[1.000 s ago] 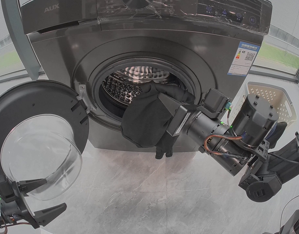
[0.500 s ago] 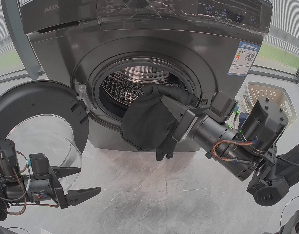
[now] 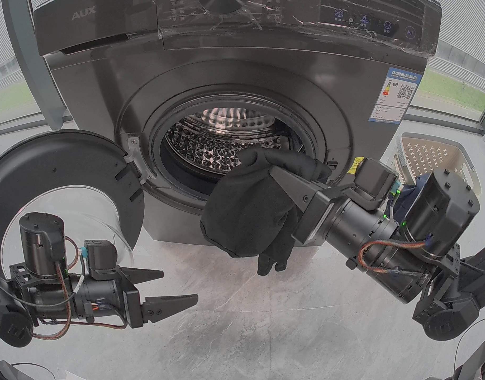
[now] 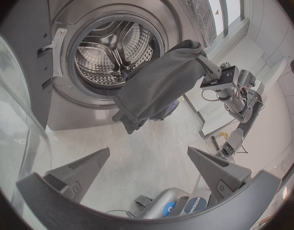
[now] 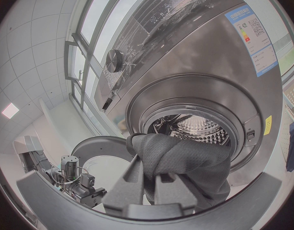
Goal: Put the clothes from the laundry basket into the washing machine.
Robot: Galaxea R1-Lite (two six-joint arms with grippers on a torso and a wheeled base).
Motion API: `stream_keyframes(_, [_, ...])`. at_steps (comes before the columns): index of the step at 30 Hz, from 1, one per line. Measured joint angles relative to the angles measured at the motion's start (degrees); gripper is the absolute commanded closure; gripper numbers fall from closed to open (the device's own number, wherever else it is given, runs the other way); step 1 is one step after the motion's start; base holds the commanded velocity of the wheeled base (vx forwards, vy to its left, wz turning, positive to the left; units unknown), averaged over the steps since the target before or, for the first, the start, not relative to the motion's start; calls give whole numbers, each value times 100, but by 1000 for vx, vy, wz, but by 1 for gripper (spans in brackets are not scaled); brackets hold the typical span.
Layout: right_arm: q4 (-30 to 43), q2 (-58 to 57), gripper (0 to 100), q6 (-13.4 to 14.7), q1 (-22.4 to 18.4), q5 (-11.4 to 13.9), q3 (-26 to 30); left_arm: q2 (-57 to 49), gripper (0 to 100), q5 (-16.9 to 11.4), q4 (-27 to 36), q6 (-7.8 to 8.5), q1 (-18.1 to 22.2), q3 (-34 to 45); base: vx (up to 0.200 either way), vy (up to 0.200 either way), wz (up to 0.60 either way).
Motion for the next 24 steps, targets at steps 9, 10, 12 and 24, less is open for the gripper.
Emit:
stream_keyframes(9, [35,-119,100,-7,20,0,24,774,0,57,-789,-33,-102,-143,0,0,0])
stream_keyframes(10, [38,-130,100,-10,20,0,24,833,0,60,-816,-35,-105,-162,0,0,0])
stream_keyframes(12, [40,-155,100,-10,30,0,17,1003,0,60,-870,-46,-130,-252,0,0,0])
stream_keyframes(24, [35,-188,100,-11,104,0,26,1698,0,63,-1175,-183,-207,-724,0,0,0])
